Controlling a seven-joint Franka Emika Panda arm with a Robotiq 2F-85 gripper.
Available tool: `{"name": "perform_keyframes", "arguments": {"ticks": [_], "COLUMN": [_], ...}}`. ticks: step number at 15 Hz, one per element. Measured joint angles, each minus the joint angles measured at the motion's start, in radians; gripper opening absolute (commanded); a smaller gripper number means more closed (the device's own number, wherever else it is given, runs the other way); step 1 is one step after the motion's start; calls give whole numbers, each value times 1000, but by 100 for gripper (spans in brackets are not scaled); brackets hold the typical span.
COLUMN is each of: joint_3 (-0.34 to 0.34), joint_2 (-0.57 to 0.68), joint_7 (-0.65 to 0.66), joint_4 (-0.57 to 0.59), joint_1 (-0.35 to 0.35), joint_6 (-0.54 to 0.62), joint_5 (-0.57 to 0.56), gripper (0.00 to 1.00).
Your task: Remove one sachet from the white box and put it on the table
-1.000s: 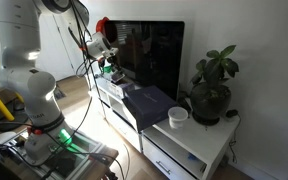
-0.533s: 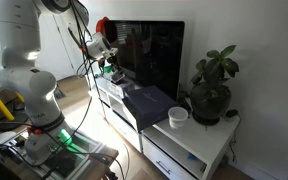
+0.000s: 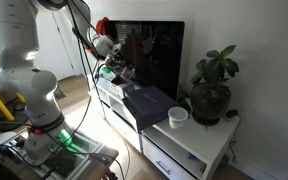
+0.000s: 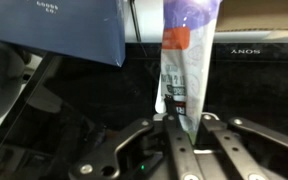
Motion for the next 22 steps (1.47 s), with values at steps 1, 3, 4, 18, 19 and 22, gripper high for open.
{"name": "perform_keyframes", "arguments": {"ticks": [1,3,4,18,19,22], "joint_3": [-15,-38,-45,-6,6,32], "joint_2": [-1,3,9,145,162,207], "joint_7": [29,101,144,814,850,927], "joint_4": [0,-1,-1,22,34,74], "joint_1": [0,-1,-1,-56,-62,-78], "joint_6": [16,53,70,113,113,111], "joint_5": [-78,-225,-293,-971,-1007,-1087], "gripper": [3,3,3,3,3,3]}}
